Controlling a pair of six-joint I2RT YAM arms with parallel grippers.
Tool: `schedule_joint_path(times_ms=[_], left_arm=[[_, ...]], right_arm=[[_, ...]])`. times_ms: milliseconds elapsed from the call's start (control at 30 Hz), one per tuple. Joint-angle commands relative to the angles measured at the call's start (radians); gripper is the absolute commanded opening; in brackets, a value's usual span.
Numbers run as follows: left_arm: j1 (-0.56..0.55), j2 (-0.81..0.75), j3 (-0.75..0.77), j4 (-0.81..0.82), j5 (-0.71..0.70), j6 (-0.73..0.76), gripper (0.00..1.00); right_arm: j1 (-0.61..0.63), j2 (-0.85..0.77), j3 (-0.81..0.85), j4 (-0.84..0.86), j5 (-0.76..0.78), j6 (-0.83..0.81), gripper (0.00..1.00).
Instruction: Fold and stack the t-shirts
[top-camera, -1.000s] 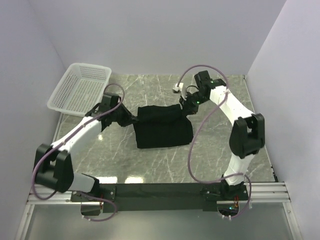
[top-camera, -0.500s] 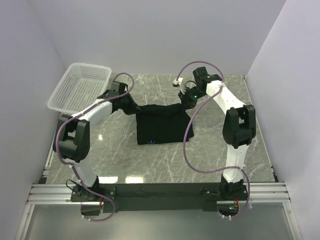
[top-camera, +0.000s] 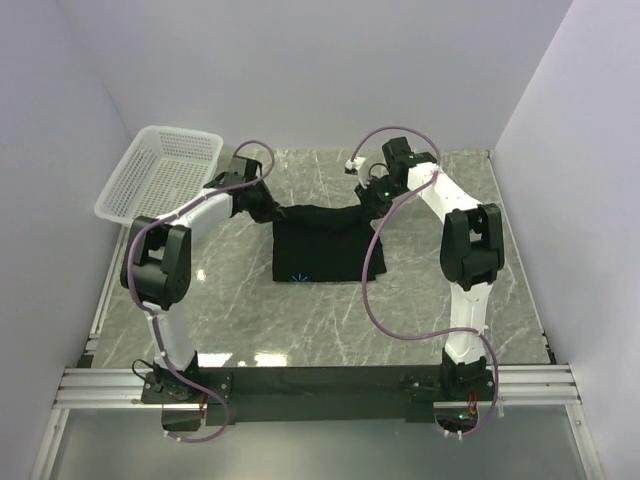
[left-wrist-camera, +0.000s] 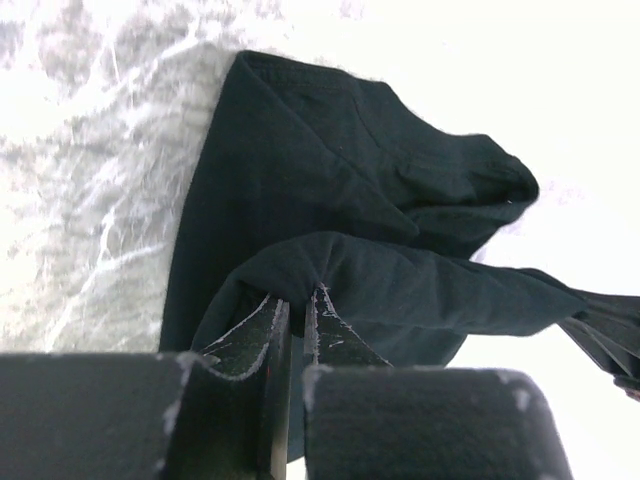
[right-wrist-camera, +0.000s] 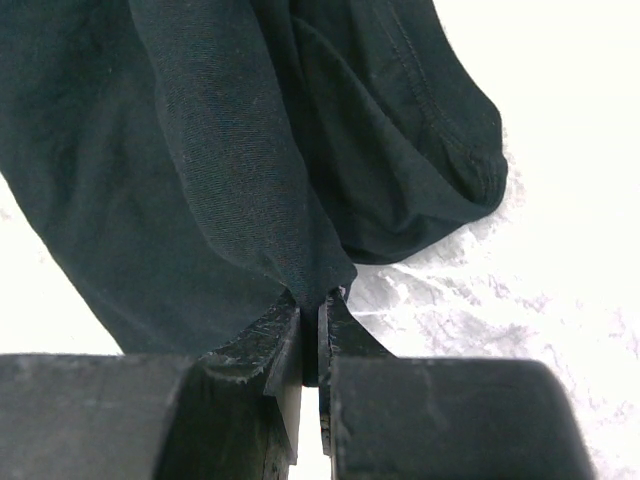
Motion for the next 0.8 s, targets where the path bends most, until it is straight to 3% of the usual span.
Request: schedule_joint_path(times_ms=[0,67,100,133,200,233,333,433,567,667,700,767], left_arm=[[0.003,0.032,0.079,0.002,-0.034,0.027,0.06],[0.003,0.058,0.115,-0.013,-0.041,0.026,0.28],[0.003,0.064,0.125,-0.018,-0.060,0.019,0.38],[0.003,0.068,0.138,-0.032,-0.074,0.015,0.55],[0.003,0.065,0.167,-0.038,-0.098,0.012,0.68],[0.003,0.056,0.176,-0.044,-0.123,0.012,0.70],[0.003,0.029,0.207,-0.046,-0.166,0.030,0.71],[0.003,-0.042,0.207,-0.032,-0.166,0.065,0.70],[0.003,-0.123,0.078,0.097,-0.004,0.101,0.66],[0.001,-0.117,0.028,0.158,0.107,0.084,0.55],[-0.005,-0.111,0.017,0.173,0.127,0.078,0.52],[-0.009,-0.087,-0.011,0.226,0.156,0.056,0.46]], right_arm=[[-0.008,0.004,0.043,0.059,0.037,0.067,0.00],[-0.010,-0.001,0.034,0.123,0.070,0.124,0.16],[-0.013,-0.008,0.029,0.145,0.091,0.188,0.43],[-0.020,-0.017,0.025,0.190,0.096,0.219,0.53],[-0.026,-0.054,0.000,0.247,0.108,0.311,0.64],[-0.030,-0.067,-0.003,0.281,0.113,0.331,0.75],[-0.040,-0.113,-0.024,0.332,0.136,0.399,0.82],[-0.062,-0.171,-0.075,0.373,0.018,0.405,0.86],[-0.063,-0.186,-0.104,0.300,-0.198,0.316,0.89],[-0.056,-0.113,-0.003,0.168,-0.243,0.264,0.74],[-0.056,-0.070,0.018,0.139,-0.246,0.268,0.57],[-0.056,-0.032,0.055,0.087,-0.252,0.288,0.43]])
